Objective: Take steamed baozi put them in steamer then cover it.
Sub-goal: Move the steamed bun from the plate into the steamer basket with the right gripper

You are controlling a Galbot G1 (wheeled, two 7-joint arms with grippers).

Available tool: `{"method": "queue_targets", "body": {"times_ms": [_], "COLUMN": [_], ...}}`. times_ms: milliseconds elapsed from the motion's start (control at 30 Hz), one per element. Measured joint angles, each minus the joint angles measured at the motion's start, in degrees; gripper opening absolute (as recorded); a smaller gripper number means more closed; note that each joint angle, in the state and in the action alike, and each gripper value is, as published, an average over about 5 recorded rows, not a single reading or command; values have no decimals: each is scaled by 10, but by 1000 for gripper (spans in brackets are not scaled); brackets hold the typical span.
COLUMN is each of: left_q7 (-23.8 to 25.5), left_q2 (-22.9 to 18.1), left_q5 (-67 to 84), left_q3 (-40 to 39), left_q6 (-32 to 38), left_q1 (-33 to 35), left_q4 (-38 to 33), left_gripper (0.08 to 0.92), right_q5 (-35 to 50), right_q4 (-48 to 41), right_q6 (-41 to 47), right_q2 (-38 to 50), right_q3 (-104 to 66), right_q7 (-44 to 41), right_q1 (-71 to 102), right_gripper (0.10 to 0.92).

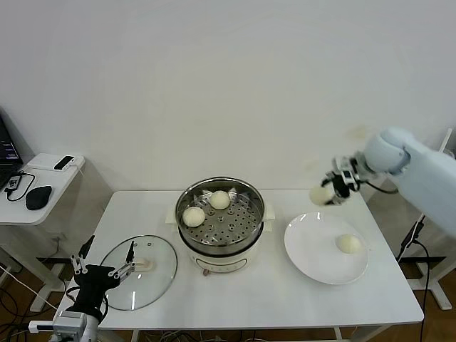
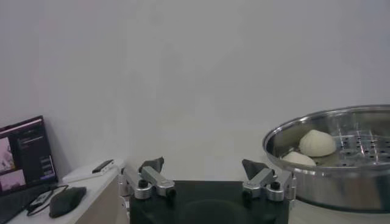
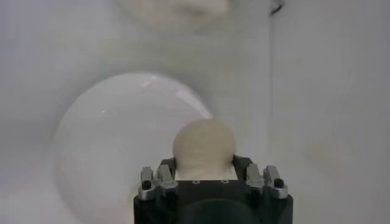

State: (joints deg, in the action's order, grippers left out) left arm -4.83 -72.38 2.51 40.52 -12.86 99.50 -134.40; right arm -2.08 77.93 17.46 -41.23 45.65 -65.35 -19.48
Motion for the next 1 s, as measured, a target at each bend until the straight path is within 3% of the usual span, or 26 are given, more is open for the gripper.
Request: {"method": "queue_targets", "body": {"times_ms": [600, 1000], "left_q7": [-3, -3], "left_q2": [-14, -22], "left_q5": [-1, 2], "left_q3": [-1, 12], "left_q6": [-16, -25], "left_q1": [-5, -1], "left_q4": [-14, -30], "left_gripper": [823, 823], "right_q5": [64, 21], "right_q4": [-5, 15], "right_q6": [-37, -129], "right_q2": [-193, -241], "right_q3": [105, 174], "right_q7": [51, 73], "right_q1": [-60, -34], "right_gripper": [594, 594]}}
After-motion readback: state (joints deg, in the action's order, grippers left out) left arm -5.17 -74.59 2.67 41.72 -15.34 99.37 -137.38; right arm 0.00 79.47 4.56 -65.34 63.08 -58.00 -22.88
